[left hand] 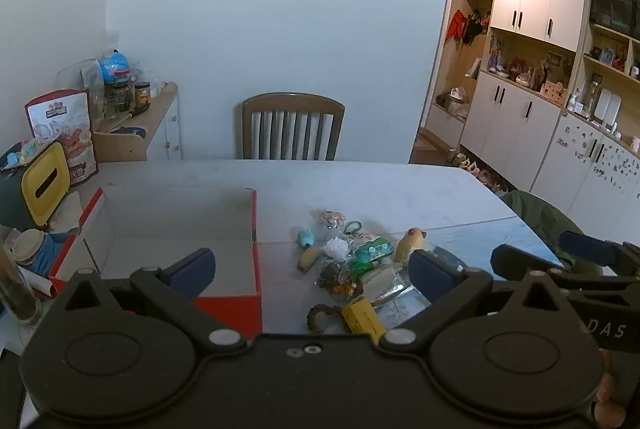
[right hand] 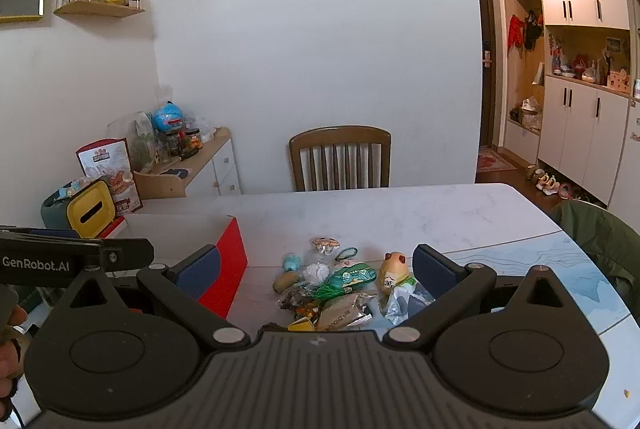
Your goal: Organize objects
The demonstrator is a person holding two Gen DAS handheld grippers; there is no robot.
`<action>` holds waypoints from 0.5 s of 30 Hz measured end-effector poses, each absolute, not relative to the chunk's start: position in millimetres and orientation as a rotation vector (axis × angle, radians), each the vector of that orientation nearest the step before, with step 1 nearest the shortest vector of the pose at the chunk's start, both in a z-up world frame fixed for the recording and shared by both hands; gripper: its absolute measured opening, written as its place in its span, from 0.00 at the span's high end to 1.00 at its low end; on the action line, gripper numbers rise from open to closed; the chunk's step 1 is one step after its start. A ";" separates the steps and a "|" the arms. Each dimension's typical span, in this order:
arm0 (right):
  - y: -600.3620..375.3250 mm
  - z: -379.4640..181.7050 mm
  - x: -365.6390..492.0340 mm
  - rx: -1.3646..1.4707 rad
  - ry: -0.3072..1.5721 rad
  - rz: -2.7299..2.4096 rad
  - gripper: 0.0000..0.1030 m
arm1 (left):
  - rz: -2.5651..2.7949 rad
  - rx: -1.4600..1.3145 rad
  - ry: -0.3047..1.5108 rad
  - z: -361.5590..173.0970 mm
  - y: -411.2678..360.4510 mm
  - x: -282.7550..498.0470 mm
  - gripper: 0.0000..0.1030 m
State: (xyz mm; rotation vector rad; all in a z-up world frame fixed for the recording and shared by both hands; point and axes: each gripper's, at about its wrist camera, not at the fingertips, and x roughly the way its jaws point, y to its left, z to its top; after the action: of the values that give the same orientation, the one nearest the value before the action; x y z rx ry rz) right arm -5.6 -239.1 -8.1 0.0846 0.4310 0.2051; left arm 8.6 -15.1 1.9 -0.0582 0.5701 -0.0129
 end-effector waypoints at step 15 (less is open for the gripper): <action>-240.9 -8.7 -1.8 0.075 0.453 0.209 0.00 | -0.023 -0.029 0.591 -1.4 -20.0 10.3 0.00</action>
State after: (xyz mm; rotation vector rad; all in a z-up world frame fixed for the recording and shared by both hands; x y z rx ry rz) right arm -1.8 -240.9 -8.7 0.0747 0.4532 0.2094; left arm 10.3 -20.0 -1.4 -0.0293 0.5911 -0.0233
